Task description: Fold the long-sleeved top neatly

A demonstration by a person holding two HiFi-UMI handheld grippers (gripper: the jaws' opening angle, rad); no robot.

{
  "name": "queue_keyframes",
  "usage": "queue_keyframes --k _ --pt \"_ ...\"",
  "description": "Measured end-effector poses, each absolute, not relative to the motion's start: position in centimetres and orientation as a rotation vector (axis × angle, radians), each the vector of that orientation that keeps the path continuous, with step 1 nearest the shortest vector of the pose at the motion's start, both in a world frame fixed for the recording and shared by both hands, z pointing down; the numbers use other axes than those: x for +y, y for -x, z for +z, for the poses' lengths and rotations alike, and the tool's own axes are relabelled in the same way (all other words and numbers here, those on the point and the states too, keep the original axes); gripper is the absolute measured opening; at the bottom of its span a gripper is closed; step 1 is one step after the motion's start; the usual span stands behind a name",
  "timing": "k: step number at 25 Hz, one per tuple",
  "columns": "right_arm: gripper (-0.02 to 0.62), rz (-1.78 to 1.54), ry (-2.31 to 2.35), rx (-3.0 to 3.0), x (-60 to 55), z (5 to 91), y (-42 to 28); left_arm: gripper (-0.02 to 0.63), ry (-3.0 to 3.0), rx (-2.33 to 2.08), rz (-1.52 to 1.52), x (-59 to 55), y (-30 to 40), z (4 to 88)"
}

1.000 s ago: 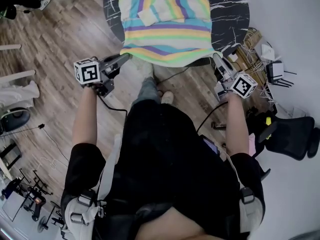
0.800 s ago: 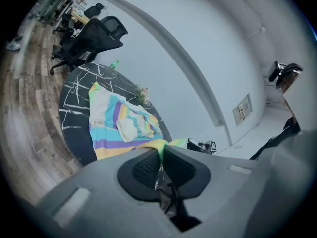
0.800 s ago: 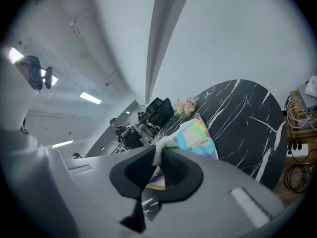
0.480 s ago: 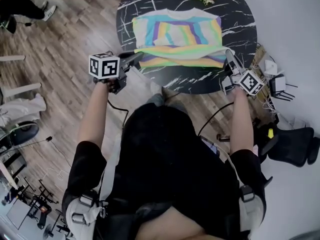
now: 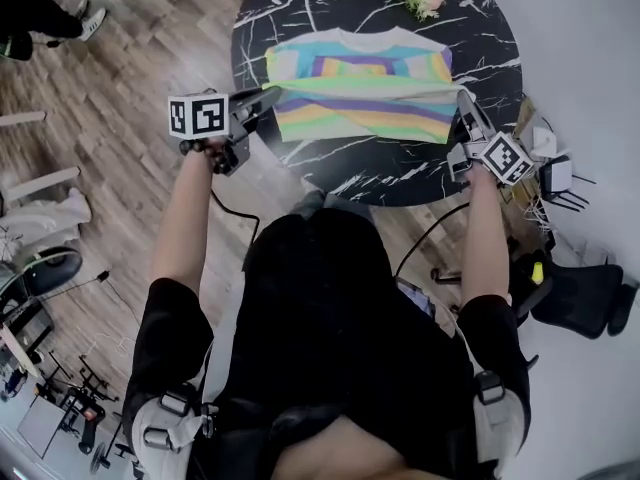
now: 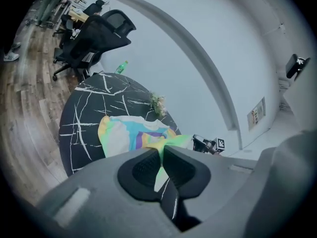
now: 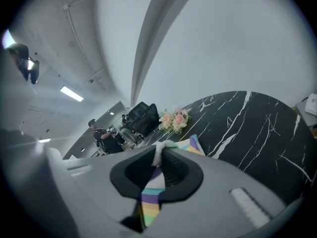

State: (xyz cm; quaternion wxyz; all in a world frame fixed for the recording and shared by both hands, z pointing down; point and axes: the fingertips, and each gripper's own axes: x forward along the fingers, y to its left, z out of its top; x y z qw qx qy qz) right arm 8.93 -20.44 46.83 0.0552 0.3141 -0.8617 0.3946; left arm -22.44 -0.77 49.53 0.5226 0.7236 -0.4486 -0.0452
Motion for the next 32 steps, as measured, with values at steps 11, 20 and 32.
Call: queue_keyframes --k 11,20,32 --pt "0.020 1.218 -0.875 -2.516 -27.0 49.7 -6.3 0.023 -1.529 -1.109 -0.116 -6.3 25.5 52.9" --pt "0.024 1.242 -0.854 -2.430 -30.3 53.1 -3.9 0.048 -1.423 -1.179 -0.100 -9.3 27.4 55.8" --pt "0.184 1.021 -0.864 -2.385 -31.3 53.8 -3.2 0.175 -1.626 -1.328 0.142 -9.2 28.8 55.9"
